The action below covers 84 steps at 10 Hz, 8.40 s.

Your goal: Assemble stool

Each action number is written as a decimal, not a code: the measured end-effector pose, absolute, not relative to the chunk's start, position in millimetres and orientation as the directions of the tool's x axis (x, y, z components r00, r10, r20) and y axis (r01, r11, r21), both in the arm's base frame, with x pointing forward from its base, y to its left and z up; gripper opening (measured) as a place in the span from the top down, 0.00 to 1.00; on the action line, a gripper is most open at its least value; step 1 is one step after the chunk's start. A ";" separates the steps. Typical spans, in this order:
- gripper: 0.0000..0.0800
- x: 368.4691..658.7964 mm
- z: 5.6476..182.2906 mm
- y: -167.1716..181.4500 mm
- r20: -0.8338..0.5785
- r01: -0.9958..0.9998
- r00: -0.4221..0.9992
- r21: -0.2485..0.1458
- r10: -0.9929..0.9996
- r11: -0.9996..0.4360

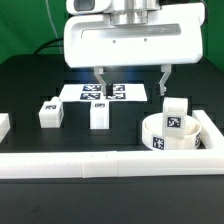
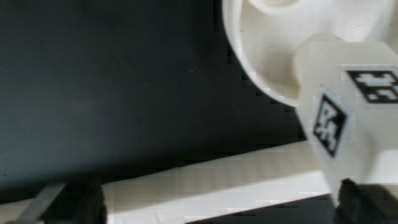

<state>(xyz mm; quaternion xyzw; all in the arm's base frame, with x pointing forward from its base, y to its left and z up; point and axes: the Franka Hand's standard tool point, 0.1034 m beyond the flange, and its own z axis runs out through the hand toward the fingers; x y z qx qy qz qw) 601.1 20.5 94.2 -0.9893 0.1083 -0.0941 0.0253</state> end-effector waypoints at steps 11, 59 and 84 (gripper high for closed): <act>0.19 594.7 83.7 -24.9 0.164 -0.164 0.972 -0.033 -0.167 -0.986; 0.58 543.9 126.8 1.1 -0.494 -0.206 0.854 -0.034 -0.163 -0.978; 0.58 587.5 116.2 121.4 0.226 -0.065 0.971 -0.075 -0.081 -0.995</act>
Offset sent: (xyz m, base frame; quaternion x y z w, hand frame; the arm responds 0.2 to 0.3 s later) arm -0.0110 -0.0426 -0.0026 -0.0005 -0.0002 -0.0390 0.9992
